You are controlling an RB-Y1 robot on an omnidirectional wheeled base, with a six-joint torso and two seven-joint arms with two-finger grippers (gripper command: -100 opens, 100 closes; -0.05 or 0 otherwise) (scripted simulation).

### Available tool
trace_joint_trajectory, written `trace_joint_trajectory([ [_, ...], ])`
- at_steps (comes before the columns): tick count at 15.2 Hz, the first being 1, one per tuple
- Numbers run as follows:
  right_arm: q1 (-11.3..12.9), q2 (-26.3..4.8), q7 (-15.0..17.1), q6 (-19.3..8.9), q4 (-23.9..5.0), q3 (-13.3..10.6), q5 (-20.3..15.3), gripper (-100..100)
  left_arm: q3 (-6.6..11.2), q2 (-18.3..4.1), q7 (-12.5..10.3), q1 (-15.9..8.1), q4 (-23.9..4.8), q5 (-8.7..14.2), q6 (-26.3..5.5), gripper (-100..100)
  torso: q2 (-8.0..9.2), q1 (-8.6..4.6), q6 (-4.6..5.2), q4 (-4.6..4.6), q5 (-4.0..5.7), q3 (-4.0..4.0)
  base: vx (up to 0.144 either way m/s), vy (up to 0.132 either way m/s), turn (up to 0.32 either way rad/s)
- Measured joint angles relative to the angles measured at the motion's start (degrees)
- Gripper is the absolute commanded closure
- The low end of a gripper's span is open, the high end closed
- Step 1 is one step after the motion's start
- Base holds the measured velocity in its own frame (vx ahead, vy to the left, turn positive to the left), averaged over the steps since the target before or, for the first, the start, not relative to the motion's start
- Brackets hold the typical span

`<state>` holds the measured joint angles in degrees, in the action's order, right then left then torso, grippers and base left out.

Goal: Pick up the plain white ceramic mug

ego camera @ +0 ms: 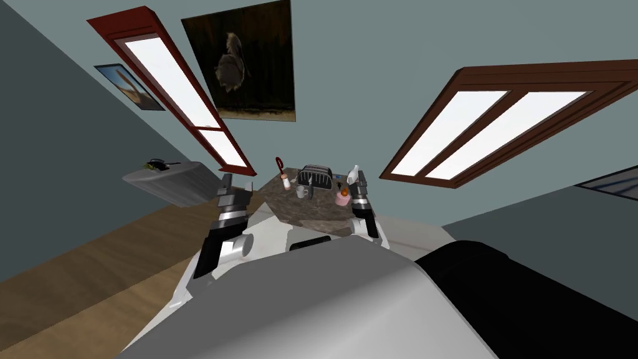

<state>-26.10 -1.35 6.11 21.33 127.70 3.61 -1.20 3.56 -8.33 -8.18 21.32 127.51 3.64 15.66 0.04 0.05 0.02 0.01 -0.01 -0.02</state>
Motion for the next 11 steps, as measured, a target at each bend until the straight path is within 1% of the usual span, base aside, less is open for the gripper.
trace_joint_trajectory([
  [5, 0.0, 0.0, 0.0, 0.0, 0.0, 0.0, 0.0, 0, 0.58, -2.5, -2.8, -4.7, -4.2, 0.7, -5.7, -100, 0.03, 0.01, -0.01, 0.00, 0.00, -0.02, -0.022, 0.009, -0.015],
  [6, 0.0, 0.0, 0.0, 0.0, 0.0, 0.0, 0.0, 0, 0.63, -2.7, -3.1, -5.1, -4.4, 0.8, -6.8, -100, 0.02, 0.00, -0.02, 0.01, 0.00, -0.02, -0.021, 0.005, -0.008],
  [7, 0.0, 0.0, 0.0, 0.0, 0.0, 0.0, 0.0, 0, 0.59, -2.9, -3.5, -6.2, -5.4, 0.8, -7.7, -100, 0.02, -0.01, -0.01, 0.00, 0.00, -0.01, -0.022, 0.004, -0.015],
  [9, 0.0, 0.0, 0.0, 0.0, 0.0, 0.0, 0.0, 0, 0.84, -3.5, -4.5, -9.0, -7.5, 1.0, -10.5, -100, 0.02, -0.01, 0.00, 0.00, 0.01, -0.01, -0.026, 0.009, -0.023],
  [11, 0.0, 0.0, 0.0, 0.0, 0.0, 0.0, 0.0, 0, 0.89, -3.8, -5.4, -10.7, -9.1, 1.1, -12.7, -100, 0.02, -0.02, -0.02, 0.00, 0.00, -0.01, -0.022, 0.005, -0.010],
])
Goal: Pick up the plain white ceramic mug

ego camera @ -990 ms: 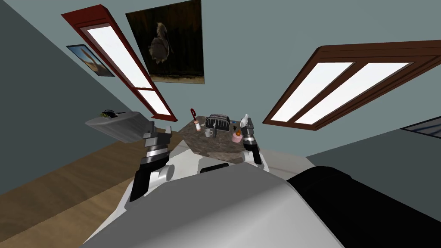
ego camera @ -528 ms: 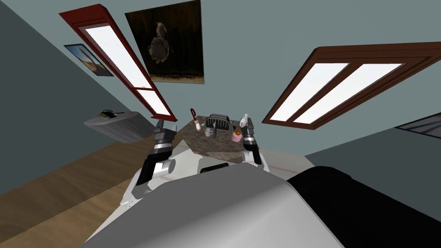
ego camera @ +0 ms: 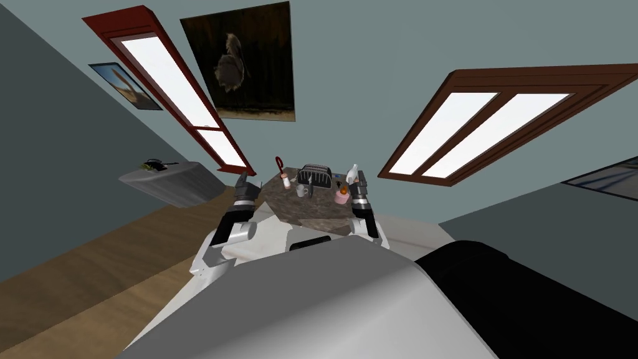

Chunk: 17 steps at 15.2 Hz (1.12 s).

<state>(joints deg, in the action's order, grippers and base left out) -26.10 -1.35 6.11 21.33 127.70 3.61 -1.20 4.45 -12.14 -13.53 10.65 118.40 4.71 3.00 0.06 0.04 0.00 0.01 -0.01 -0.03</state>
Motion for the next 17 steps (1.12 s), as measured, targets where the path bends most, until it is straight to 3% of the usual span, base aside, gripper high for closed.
trace_joint_trajectory([
  [13, 0.0, 0.0, 0.0, 0.0, 0.0, 0.0, 0.0, 0, 1.41, -2.4, -6.0, -11.8, -9.7, 1.4, -14.3, -100, -0.01, -0.03, 0.00, 0.00, 0.01, 0.00, -0.022, 0.003, -0.013],
  [15, 0.0, 0.0, 0.0, 0.0, 0.0, 0.0, 0.0, 0, 1.67, -2.5, -7.2, -14.5, -12.4, 1.6, -16.3, -100, 0.01, -0.05, 0.01, 0.00, 0.01, 0.00, -0.024, 0.000, -0.018],
  [17, 0.0, 0.0, 0.0, 0.0, 0.0, 0.0, 0.0, 0, 1.78, -2.6, -7.8, -15.3, -12.7, 1.7, -18.4, -100, -0.01, -0.03, -0.01, 0.00, 0.01, 0.00, -0.013, 0.000, -0.008],
])
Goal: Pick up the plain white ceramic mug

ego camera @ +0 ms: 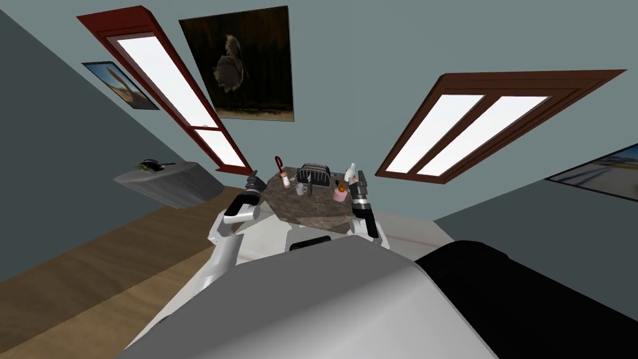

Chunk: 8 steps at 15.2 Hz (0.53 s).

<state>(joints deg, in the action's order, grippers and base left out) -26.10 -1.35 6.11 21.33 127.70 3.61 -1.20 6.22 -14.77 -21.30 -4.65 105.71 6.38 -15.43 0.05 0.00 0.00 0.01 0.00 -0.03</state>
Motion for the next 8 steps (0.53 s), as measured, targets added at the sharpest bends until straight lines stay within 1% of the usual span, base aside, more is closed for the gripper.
trace_joint_trajectory([
  [2, 0.0, 0.0, 0.0, 0.0, 0.0, 0.0, 0.0, 0, 0.30, -0.3, -1.1, -2.2, -1.8, 0.3, -2.3, -100, -0.01, -0.02, 0.02, 0.00, 0.01, 0.01, -0.018, -0.003, -0.017],
  [3, 0.0, 0.0, 0.0, 0.0, 0.0, 0.0, 0.0, 0, 0.37, -0.4, -1.5, -2.8, -2.4, 0.4, -3.3, -100, -0.01, -0.02, 0.01, 0.00, 0.00, 0.01, -0.023, -0.002, -0.020],
  [5, 0.0, 0.0, 0.0, 0.0, 0.0, 0.0, 0.0, 0, 0.67, -0.3, -2.7, -5.2, -4.3, 0.5, -5.8, -100, 0.01, -0.02, 0.02, 0.00, 0.01, 0.00, -0.022, -0.002, -0.017],
  [7, 0.0, 0.0, 0.0, 0.0, 0.0, 0.0, 0.0, 0, 0.76, -0.4, -3.2, -6.3, -5.3, 0.6, -7.9, -100, -0.01, -0.02, 0.00, 0.00, 0.00, 0.01, -0.012, -0.003, -0.005],
  [8, 0.0, 0.0, 0.0, 0.0, 0.0, 0.0, 0.0, 0, 0.92, -0.6, -3.8, -7.3, -6.3, 0.8, -8.9, -100, -0.02, -0.02, 0.01, 0.00, 0.01, 0.01, -0.019, -0.005, -0.022],
])
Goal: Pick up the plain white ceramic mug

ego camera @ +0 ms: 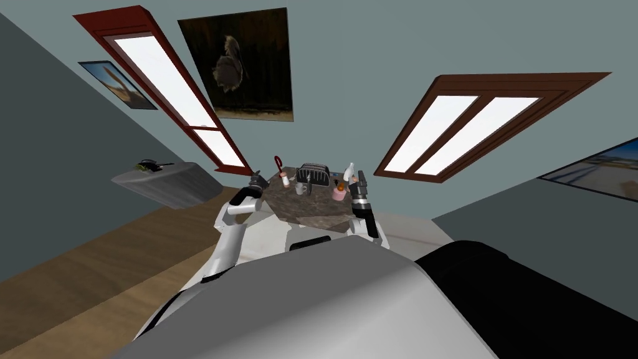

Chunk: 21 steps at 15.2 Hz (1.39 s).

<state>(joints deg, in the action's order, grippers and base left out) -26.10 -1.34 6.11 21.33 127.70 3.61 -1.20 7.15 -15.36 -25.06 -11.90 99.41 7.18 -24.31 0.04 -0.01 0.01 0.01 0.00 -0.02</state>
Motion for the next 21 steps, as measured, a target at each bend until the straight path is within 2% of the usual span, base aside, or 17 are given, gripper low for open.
trace_joint_trajectory([
  [2, 0.0, 0.0, 0.0, 0.0, 0.0, 0.0, 0.0, 0, 0.23, -0.2, -1.0, -2.0, -1.8, 0.3, -2.2, -100, 0.00, -0.01, 0.00, 0.00, 0.00, 0.00, -0.010, -0.004, -0.010],
  [3, 0.0, 0.0, 0.0, 0.0, 0.0, 0.0, 0.0, 0, 0.26, -0.1, -1.2, -2.3, -1.9, 0.2, -3.1, -100, -0.01, -0.01, -0.01, 0.00, 0.00, 0.00, -0.012, -0.005, -0.020],
  [5, 0.0, 0.0, 0.0, 0.0, 0.0, 0.0, 0.0, 0, 0.55, 0.1, -2.2, -4.6, -4.2, 0.1, -5.0, -100, -0.01, -0.03, 0.01, 0.00, 0.01, 0.01, -0.014, -0.007, -0.020],
  [7, 0.0, 0.0, 0.0, 0.0, 0.0, 0.0, 0.0, 0, 0.70, 0.0, -2.8, -5.6, -4.7, 0.3, -7.2, -100, -0.01, -0.01, -0.02, 0.00, 0.00, 0.01, -0.009, -0.006, -0.009],
  [11, 0.0, 0.0, 0.0, 0.0, 0.0, 0.0, 0.0, 0, 1.31, -0.1, -5.0, -9.5, -8.1, 0.7, -11.8, -100, -0.02, -0.04, 0.00, 0.00, 0.01, 0.01, -0.012, -0.010, -0.021],
  [15, 0.0, 0.0, 0.0, 0.0, 0.0, 0.0, 0.0, 0, 1.95, -0.1, -7.3, -14.3, -12.7, 1.1, -16.6, -100, -0.03, -0.06, 0.01, -0.01, 0.02, 0.02, -0.008, -0.012, -0.020],
  [17, 0.0, 0.0, 0.0, 0.0, 0.0, 0.0, 0.0, 0, 2.10, -0.2, -7.9, -15.3, -13.5, 1.3, -18.9, -100, -0.03, -0.03, -0.02, -0.01, 0.01, 0.02, -0.002, -0.008, -0.008],
  [21, 0.0, 0.0, 0.0, 0.0, 0.0, 0.0, 0.0, 0, 2.71, 0.1, -10.0, -19.1, -17.1, 1.5, -23.5, -100, -0.05, -0.07, 0.01, -0.01, 0.02, 0.03, -0.003, -0.016, -0.027],
])
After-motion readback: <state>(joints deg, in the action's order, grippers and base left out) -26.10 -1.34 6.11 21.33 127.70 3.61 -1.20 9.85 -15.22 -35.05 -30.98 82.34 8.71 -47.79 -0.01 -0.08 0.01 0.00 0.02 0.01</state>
